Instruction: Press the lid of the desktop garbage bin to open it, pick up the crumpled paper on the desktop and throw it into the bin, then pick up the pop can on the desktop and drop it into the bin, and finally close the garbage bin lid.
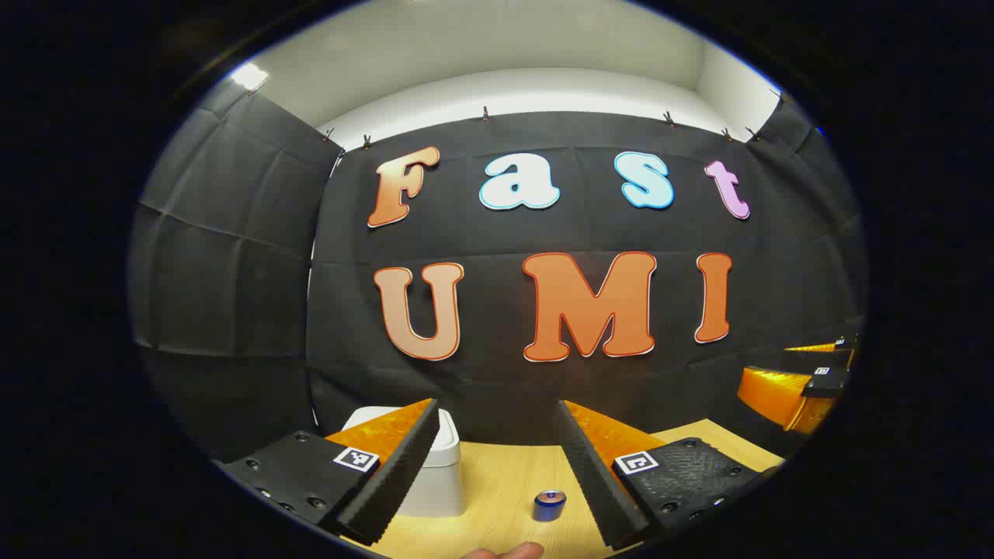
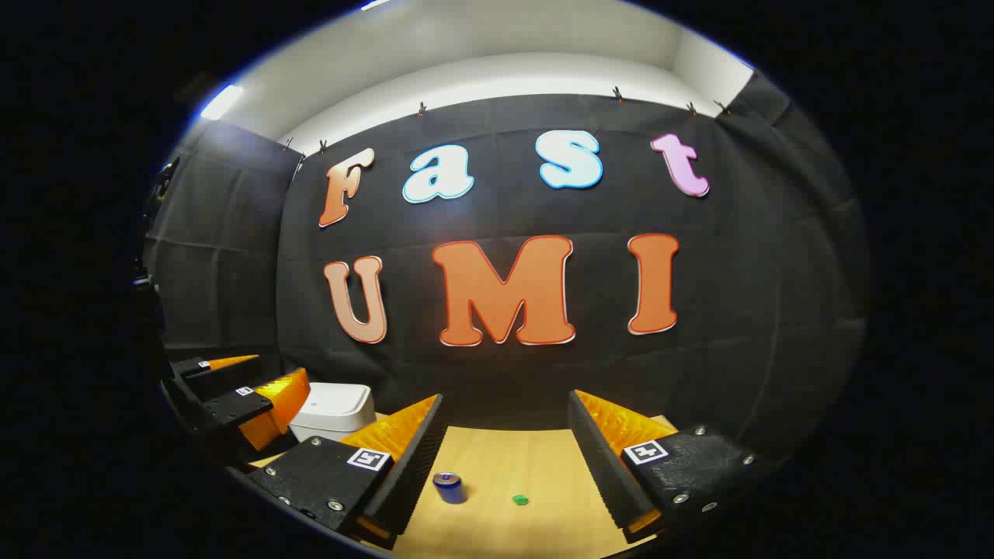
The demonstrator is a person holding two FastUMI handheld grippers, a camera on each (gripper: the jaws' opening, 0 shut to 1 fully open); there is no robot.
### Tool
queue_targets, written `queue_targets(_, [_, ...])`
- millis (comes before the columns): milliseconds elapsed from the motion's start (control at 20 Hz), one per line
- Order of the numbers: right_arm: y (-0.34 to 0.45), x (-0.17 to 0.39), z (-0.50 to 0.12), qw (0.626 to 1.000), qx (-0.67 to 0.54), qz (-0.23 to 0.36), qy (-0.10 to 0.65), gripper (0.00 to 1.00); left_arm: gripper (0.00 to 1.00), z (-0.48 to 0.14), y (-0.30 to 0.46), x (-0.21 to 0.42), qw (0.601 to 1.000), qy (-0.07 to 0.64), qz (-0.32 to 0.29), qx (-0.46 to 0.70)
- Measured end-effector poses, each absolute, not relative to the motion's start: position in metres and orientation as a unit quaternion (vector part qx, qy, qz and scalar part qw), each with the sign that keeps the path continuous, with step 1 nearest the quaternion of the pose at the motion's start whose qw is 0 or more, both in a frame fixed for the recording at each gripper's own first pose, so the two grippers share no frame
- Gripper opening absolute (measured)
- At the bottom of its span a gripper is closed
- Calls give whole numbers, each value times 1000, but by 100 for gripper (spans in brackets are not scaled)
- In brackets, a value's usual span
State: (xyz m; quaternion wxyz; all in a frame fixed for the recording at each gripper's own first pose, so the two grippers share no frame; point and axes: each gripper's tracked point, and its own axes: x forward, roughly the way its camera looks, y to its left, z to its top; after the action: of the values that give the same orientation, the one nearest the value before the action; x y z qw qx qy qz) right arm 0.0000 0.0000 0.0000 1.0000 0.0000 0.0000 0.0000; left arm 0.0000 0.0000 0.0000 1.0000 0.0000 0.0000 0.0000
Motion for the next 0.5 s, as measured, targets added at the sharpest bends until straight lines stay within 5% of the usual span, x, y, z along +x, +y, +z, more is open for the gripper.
queue_targets(50, [-4, 2, -4, 1000, 5, 1, 6, 100, 94, -5, -4, -2, 1000, 7, 5, -8])
queue_targets(500, [-10, -2, -15, 997, -53, -42, -27, 100, 94, -17, -22, 6, 999, 16, -44, -23])
